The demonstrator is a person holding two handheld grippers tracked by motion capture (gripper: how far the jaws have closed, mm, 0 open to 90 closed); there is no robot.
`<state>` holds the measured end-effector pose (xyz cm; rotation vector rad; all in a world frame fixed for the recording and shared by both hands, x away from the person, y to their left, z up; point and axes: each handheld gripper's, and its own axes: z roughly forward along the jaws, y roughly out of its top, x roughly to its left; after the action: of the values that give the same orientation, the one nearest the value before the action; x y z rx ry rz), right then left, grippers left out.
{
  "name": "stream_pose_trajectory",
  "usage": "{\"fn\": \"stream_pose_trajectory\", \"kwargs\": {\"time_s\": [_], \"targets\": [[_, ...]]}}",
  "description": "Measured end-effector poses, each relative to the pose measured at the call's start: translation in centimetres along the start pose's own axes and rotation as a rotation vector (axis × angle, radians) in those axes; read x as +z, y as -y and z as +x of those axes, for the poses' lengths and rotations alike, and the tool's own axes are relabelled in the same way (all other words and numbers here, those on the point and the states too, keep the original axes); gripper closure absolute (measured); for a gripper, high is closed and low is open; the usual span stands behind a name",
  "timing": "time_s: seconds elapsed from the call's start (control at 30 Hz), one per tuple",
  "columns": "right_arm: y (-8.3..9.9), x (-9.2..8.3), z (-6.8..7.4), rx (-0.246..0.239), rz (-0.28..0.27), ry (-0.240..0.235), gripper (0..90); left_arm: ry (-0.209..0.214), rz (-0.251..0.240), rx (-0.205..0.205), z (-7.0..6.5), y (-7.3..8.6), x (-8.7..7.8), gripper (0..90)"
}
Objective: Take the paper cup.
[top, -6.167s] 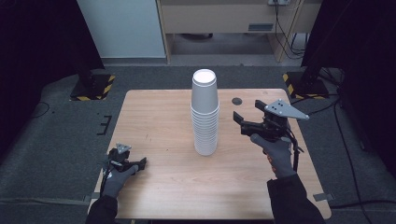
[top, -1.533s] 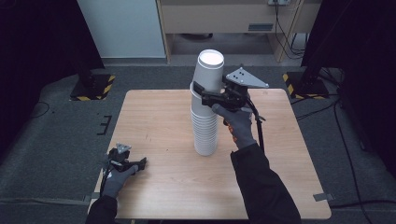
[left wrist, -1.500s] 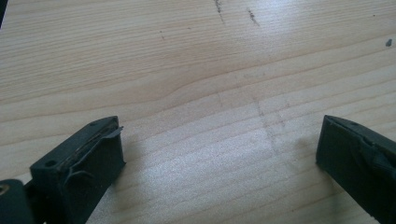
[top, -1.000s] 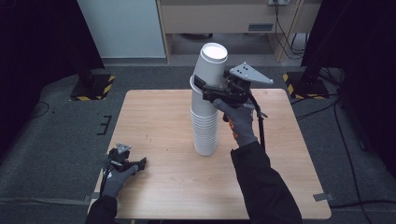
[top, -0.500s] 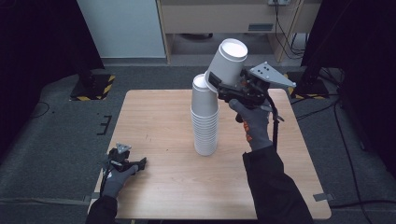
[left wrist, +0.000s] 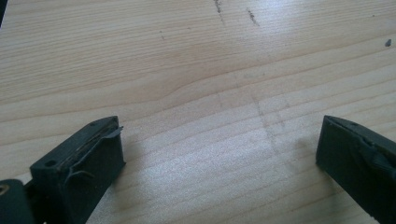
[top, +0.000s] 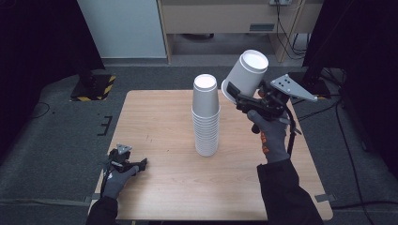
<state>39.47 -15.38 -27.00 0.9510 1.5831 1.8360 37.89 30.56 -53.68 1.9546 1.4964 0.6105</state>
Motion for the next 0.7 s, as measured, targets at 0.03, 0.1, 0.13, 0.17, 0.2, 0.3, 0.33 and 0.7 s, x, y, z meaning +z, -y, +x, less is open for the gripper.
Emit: {"fn": "stream_pose_trajectory", "kwargs": {"time_s": [0.03,0.1,0.13,0.17,0.2,0.3,0.33,0.7], "targets": [[0.6,-0.6,-0.3,-0.002,0.008,0.008,13.3,0.0,0.0,0.0,0.0,0.0,0.0,0.0],[1.1,-1.2,-0.6,0.01,0.012,0.012,13.3,0.0,0.0,0.0,0.0,0.0,0.0,0.0],[1.1,-1.2,-0.6,0.01,0.012,0.012,13.3,0.0,0.0,0.0,0.0,0.0,0.0,0.0],[1.5,-1.7,-0.8,0.019,0.014,0.016,13.3,0.0,0.0,0.0,0.0,0.0,0.0,0.0],[1.8,-1.9,-1.0,0.024,0.015,0.016,13.3,0.0,0.0,0.0,0.0,0.0,0.0,0.0],[2.3,-2.3,-1.3,0.031,0.025,0.028,13.3,0.0,0.0,0.0,0.0,0.0,0.0,0.0],[2.8,-2.7,-1.6,0.045,0.027,0.029,13.3,0.0,0.0,0.0,0.0,0.0,0.0,0.0],[5.4,-4.4,-2.7,0.085,0.06,0.047,13.2,-0.001,0.0,-0.001,0.0,0.0,0.0,0.0]]}}
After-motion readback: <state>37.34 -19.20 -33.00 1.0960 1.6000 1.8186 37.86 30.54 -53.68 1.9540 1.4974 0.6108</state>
